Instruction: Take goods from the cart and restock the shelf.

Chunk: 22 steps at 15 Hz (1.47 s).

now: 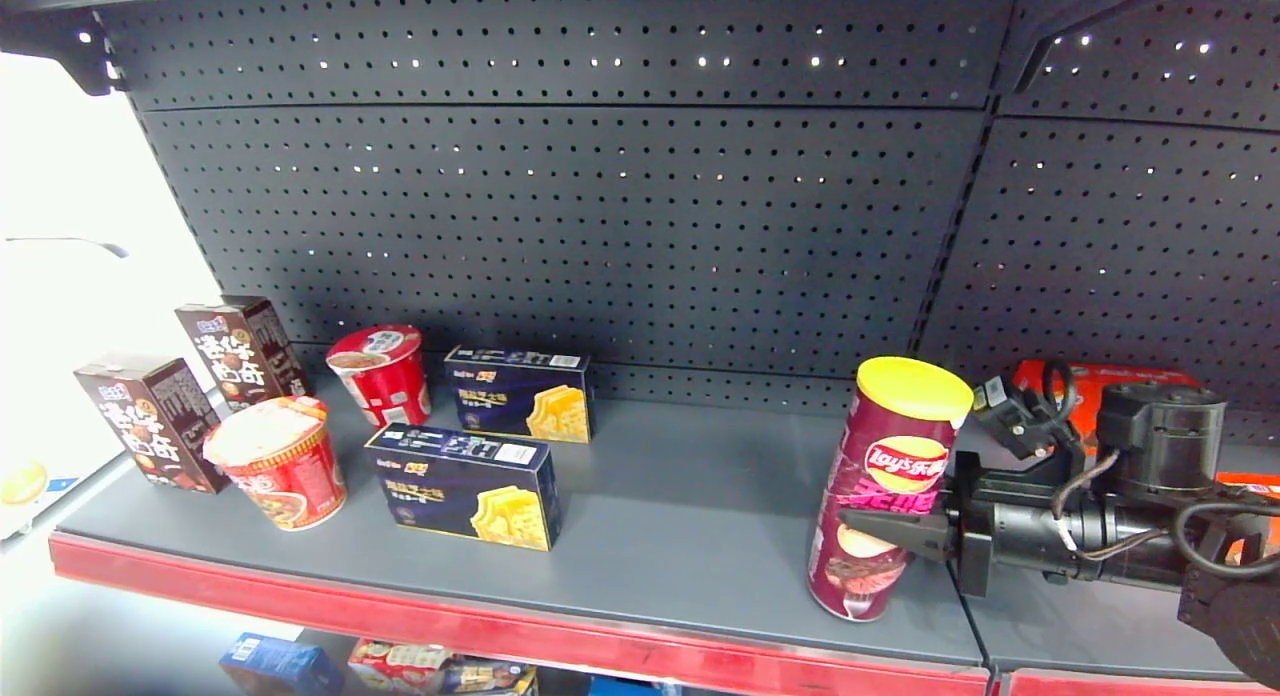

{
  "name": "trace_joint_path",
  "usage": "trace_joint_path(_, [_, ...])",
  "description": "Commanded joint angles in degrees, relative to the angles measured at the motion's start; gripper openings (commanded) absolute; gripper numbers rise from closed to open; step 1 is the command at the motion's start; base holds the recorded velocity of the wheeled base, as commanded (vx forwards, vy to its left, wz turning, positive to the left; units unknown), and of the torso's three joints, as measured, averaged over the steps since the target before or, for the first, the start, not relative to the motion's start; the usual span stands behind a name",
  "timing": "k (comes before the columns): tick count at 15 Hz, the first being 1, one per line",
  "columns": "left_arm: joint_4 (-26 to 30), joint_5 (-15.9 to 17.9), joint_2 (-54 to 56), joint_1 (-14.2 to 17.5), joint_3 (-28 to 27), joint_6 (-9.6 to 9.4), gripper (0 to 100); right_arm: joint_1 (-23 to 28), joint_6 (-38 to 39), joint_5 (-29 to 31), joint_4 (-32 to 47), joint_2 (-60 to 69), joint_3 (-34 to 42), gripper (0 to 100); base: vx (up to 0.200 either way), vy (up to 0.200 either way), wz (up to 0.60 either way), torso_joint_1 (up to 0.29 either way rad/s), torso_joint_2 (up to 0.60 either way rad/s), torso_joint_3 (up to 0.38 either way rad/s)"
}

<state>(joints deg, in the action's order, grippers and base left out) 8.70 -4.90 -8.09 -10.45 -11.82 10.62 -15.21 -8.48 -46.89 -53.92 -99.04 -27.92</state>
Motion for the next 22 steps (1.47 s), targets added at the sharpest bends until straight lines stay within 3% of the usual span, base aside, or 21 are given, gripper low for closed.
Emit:
trace_joint_path(1, [0.0, 0.1, 0.0, 0.0, 0.1, 0.02, 0, 0.4, -0.3, 0.0, 0.1, -0.6, 0.4, 0, 0.000, 0.000, 0.00, 0.000, 0.00, 0.000])
trace_joint_path(3, [0.0, 0.0, 0.0, 0.0, 0.1, 0.02, 0, 0.4, -0.5, -0.5, 0.0, -0.6, 0.8, 0, 0.000, 0.000, 0.00, 0.000, 0.00, 0.000])
trace_joint_path(4, [0.0, 0.0, 0.0, 0.0, 0.1, 0.02, 0, 0.4, -0.5, -0.5, 0.0, -0.6, 0.8, 100, 0.000, 0.000, 0.00, 0.000, 0.00, 0.000])
trace_joint_path(10, [-0.1, 0.0, 0.0, 0.0, 0.0, 0.02, 0, 0.6, -0.4, -0.7, 0.0, 3.3, 2.9, 100, 0.000, 0.000, 0.00, 0.000, 0.00, 0.000])
trace_joint_path(22, [-0.1, 0.0, 0.4, 0.1, -0.1, 0.02, 0, 7.9, -0.3, 0.0, 1.0, 22.6, 18.2, 100, 0.000, 0.000, 0.00, 0.000, 0.00, 0.000])
